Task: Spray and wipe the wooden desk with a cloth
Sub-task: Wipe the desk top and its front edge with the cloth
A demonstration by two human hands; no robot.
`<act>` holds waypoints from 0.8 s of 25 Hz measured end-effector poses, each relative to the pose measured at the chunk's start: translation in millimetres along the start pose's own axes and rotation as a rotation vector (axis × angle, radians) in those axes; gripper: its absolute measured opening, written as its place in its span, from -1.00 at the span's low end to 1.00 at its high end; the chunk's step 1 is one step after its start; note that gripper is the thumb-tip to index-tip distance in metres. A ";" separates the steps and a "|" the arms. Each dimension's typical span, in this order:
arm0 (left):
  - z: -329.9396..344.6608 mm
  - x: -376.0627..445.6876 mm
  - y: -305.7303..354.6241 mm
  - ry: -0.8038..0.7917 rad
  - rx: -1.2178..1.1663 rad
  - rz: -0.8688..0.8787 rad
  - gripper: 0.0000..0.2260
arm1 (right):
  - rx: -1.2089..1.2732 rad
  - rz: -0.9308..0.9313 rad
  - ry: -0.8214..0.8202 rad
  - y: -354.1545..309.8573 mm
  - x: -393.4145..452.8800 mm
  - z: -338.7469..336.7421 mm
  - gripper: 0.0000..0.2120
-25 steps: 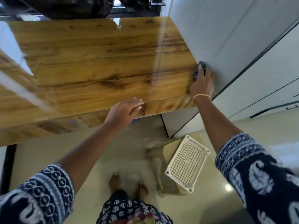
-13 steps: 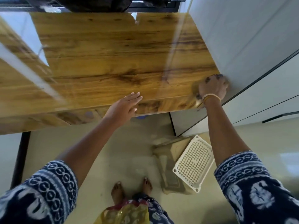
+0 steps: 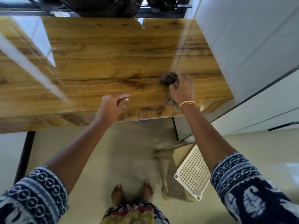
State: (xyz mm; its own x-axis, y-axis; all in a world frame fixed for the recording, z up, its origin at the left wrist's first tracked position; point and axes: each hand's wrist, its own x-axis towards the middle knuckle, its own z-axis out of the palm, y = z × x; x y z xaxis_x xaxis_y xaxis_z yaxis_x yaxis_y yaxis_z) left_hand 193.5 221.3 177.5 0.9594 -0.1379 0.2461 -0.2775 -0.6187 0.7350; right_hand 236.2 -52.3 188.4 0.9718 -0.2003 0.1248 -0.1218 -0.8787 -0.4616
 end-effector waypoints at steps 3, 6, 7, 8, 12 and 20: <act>-10.8 -15.0 -17.4 0.043 0.107 0.080 -0.79 | -0.221 0.123 -0.108 4.5 16.0 15.0 -0.41; -29.8 -33.2 -49.3 0.018 0.239 -0.041 -0.72 | -0.236 -0.113 -0.162 -48.7 6.3 51.6 -0.42; -37.5 -39.3 -60.1 -0.013 0.306 -0.078 -0.68 | -0.220 -0.205 -0.185 -68.9 -1.4 63.3 -0.44; -45.2 -44.7 -70.1 -0.045 0.356 -0.102 -0.63 | -0.207 -0.294 -0.214 -90.5 -11.0 73.4 -0.46; -52.9 -53.6 -84.8 -0.104 0.419 -0.070 -0.54 | -0.107 -0.652 -0.346 -143.9 -59.8 98.1 -0.54; -40.1 -55.6 -86.5 0.034 0.502 -0.059 -0.59 | 0.055 -0.060 0.124 -60.1 -29.3 53.2 -0.52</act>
State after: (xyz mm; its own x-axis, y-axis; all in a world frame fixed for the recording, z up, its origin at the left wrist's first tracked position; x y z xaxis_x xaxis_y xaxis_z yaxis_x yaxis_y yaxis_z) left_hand 162.1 313.5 125.5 0.9683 -0.0717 0.2394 -0.1562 -0.9215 0.3556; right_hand 225.8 29.5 165.8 0.9442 -0.2029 0.2593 -0.0497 -0.8665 -0.4968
